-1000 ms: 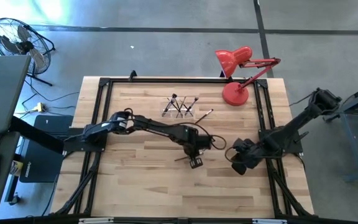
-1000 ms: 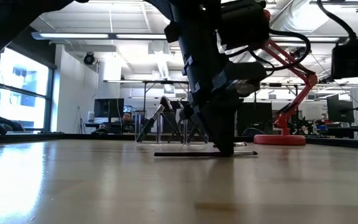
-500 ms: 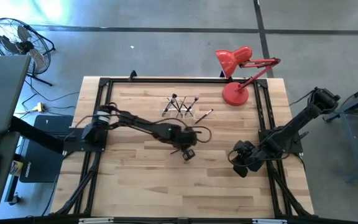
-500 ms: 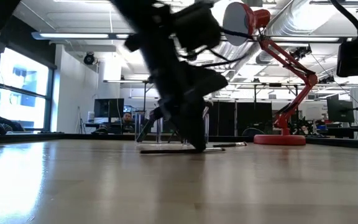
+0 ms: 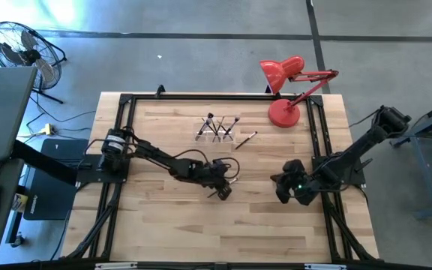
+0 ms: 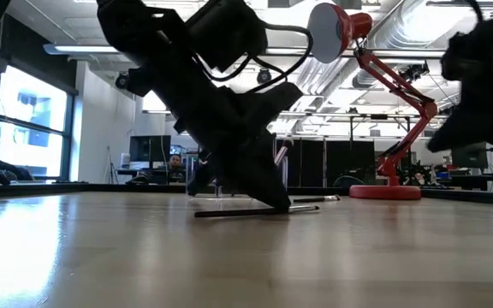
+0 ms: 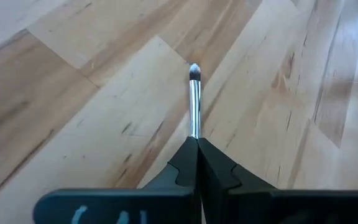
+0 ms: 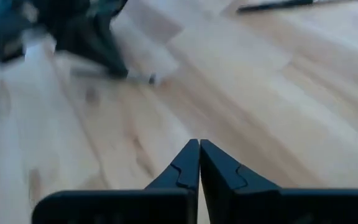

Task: Put items in baskets/containers
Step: Put the black eyeshadow brush into the transparent organizer

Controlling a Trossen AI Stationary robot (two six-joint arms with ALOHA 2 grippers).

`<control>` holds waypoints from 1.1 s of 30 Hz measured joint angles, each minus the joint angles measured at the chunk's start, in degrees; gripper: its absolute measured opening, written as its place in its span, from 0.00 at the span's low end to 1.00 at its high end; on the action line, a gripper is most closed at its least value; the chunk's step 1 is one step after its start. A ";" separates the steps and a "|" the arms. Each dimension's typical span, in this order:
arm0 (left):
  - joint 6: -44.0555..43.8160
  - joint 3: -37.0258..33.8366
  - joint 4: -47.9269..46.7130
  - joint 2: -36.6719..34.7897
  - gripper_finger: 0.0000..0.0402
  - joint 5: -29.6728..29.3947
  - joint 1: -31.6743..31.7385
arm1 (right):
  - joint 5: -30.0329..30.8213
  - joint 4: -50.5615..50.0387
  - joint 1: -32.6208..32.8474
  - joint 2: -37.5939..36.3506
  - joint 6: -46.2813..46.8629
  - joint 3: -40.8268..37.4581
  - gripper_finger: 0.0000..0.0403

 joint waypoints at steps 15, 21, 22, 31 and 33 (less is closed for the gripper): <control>-0.89 0.14 3.46 -0.63 0.00 0.93 0.07 | -5.50 14.14 -8.76 2.72 -4.63 0.04 0.21; 0.50 0.28 3.39 -0.91 0.00 2.83 0.17 | -8.85 14.25 -8.81 5.11 -10.00 0.04 0.22; 0.49 0.28 3.39 -0.91 0.00 3.24 0.17 | -9.04 14.53 -8.81 5.71 -9.91 0.04 0.22; 2.66 4.91 -14.33 -4.34 0.00 1.45 -0.74 | -9.70 17.09 -8.81 9.63 -9.48 0.04 0.22; 5.09 8.69 -20.02 -5.23 0.00 -2.03 -2.02 | -9.75 17.25 -8.81 9.95 -9.48 0.04 0.22</control>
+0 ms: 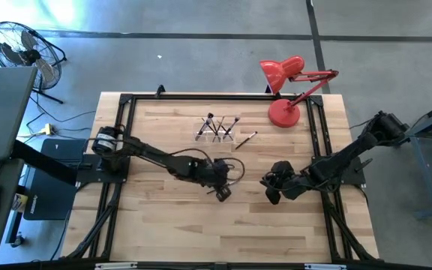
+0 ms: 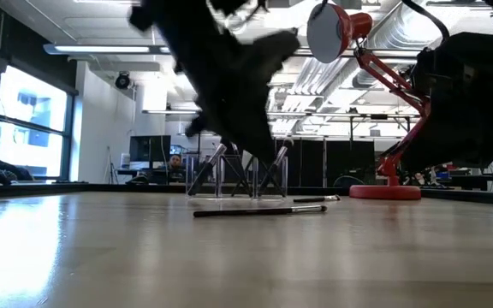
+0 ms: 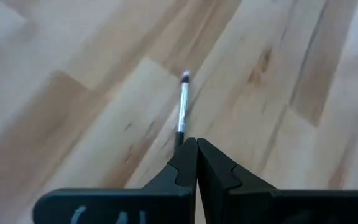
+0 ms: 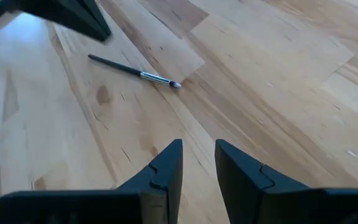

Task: Put items in baskets/containers
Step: Put the black eyeshadow brush into the transparent organizer

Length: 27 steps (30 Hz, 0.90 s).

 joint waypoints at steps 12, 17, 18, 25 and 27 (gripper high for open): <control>24.94 11.46 -19.27 -0.53 0.00 -17.35 -7.89 | 2.91 0.26 0.00 0.22 -1.78 -0.02 0.22; 24.67 11.38 -19.35 -0.14 0.06 -15.82 -6.75 | 2.57 0.41 0.00 0.22 -1.90 -0.02 0.22; 24.82 11.42 -19.08 -0.14 0.08 -15.04 -6.63 | 2.56 0.37 0.00 0.22 -1.91 -0.02 0.22; 24.70 11.43 -19.02 -0.14 0.29 -13.04 -6.76 | 2.56 0.19 0.00 0.22 -1.91 -0.02 0.22; 23.36 11.43 -19.00 -0.14 0.33 -12.98 -6.76 | 2.54 0.19 0.00 0.22 -1.92 -0.02 0.22</control>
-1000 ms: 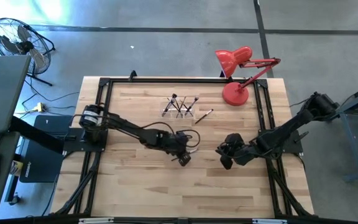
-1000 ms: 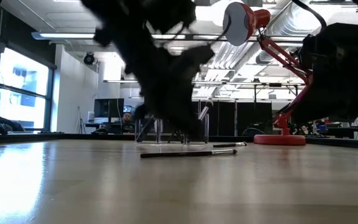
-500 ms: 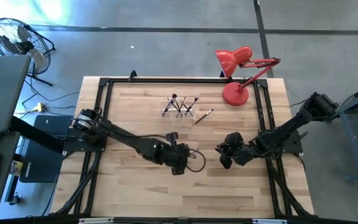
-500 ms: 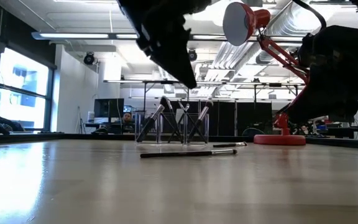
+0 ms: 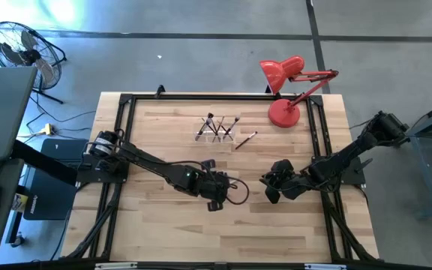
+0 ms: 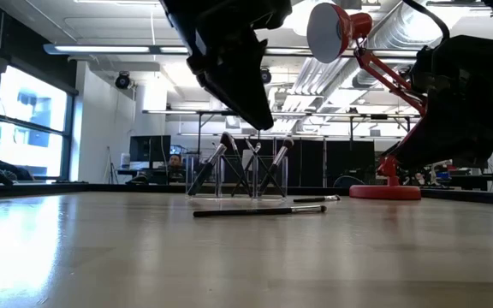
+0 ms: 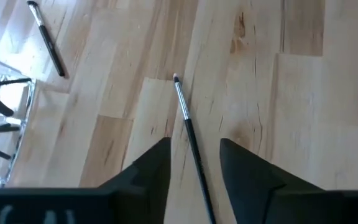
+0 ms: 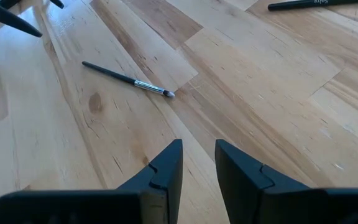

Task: Put items in baskets/containers
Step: Put the black eyeshadow brush into the transparent organizer

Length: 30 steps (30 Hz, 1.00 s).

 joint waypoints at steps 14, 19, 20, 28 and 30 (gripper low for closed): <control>-8.77 -11.82 16.53 0.02 0.35 1.53 -0.07 | -0.48 0.20 0.00 -0.02 0.00 -0.01 0.22; -9.11 -16.10 22.49 0.02 0.35 2.86 -0.04 | -0.50 0.20 0.00 -0.02 0.00 -0.02 0.22; -9.14 -17.12 23.24 0.02 0.35 2.86 -0.04 | -0.48 0.20 0.00 -0.02 0.00 -0.02 0.22; -9.33 -22.37 26.23 0.04 0.35 5.92 -0.04 | -0.08 0.20 -0.01 -0.02 0.00 -0.02 0.22; -9.19 -22.60 26.14 0.04 0.35 5.92 -0.04 | -0.06 0.21 -0.29 -0.02 0.00 -0.02 0.22</control>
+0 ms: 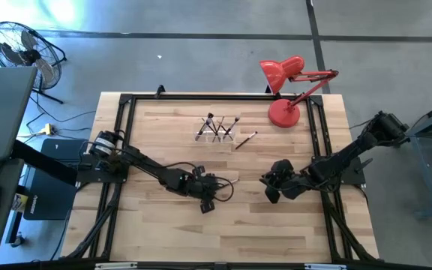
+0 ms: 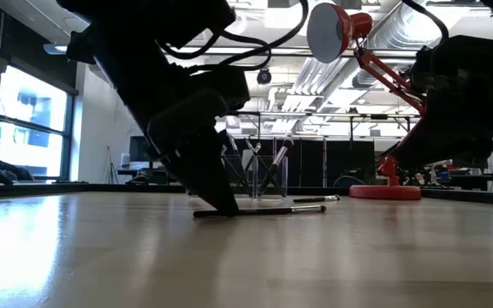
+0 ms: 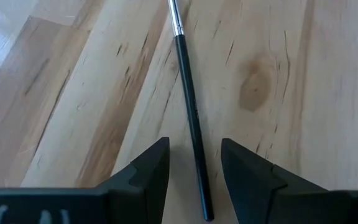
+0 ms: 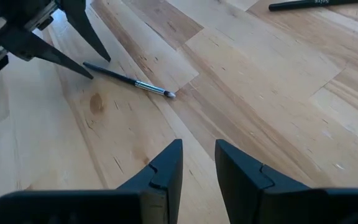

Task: Put items in baskets/containers
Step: Put the black eyeshadow brush into the transparent organizer

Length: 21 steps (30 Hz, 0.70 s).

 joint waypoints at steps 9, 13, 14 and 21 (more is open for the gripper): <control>-1.08 0.46 -0.53 5.41 0.24 1.36 -0.63 | -0.38 1.04 -1.97 0.00 0.00 0.00 0.22; -5.48 0.57 0.24 6.10 0.05 1.68 -0.81 | -0.40 1.60 -2.03 0.00 0.00 0.00 0.22; -6.60 0.57 0.28 6.10 0.03 1.69 -0.73 | -0.40 1.60 -2.03 0.00 0.00 0.00 0.22; -8.93 1.80 -0.20 6.47 0.01 -1.23 -0.79 | -0.62 1.72 -2.03 0.00 -0.76 0.00 0.22</control>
